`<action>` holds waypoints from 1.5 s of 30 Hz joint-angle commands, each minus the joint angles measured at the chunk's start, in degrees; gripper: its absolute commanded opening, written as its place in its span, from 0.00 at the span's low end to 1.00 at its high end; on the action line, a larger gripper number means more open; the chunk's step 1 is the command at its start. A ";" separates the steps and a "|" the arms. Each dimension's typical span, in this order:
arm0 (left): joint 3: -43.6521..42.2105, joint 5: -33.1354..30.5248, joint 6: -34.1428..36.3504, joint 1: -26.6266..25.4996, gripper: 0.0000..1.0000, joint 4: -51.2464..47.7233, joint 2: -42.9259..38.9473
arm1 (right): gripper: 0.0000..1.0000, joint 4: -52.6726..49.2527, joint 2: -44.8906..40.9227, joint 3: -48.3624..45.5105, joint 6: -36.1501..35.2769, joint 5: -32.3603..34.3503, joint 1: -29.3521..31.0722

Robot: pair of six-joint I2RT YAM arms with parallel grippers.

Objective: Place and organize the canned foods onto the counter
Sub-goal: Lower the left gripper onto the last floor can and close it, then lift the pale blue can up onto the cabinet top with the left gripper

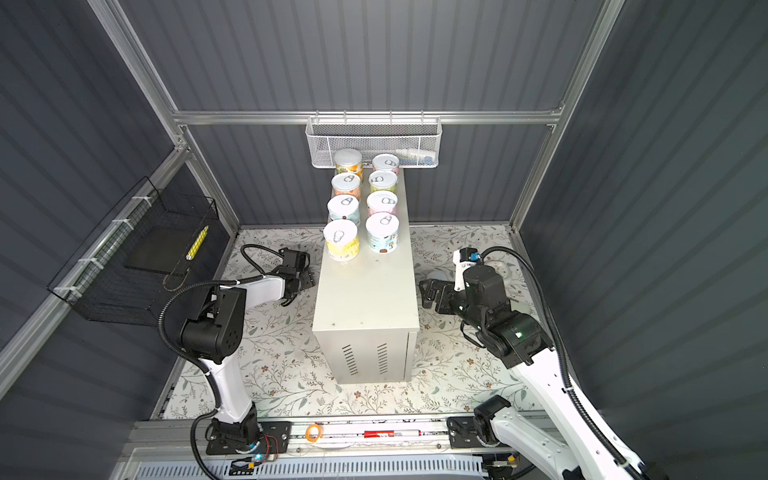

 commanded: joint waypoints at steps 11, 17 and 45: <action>-11.56 11.28 -0.55 0.33 0.00 -12.66 -25.68 | 0.99 2.56 -1.86 -7.25 1.06 0.65 -2.20; -10.80 15.26 0.66 -0.02 0.00 -21.42 -38.20 | 0.99 3.19 -1.61 -8.46 0.50 -0.42 -4.28; 42.68 27.01 15.15 -0.10 0.00 -63.68 -43.56 | 0.99 4.59 -2.58 -11.07 0.13 -4.98 -9.01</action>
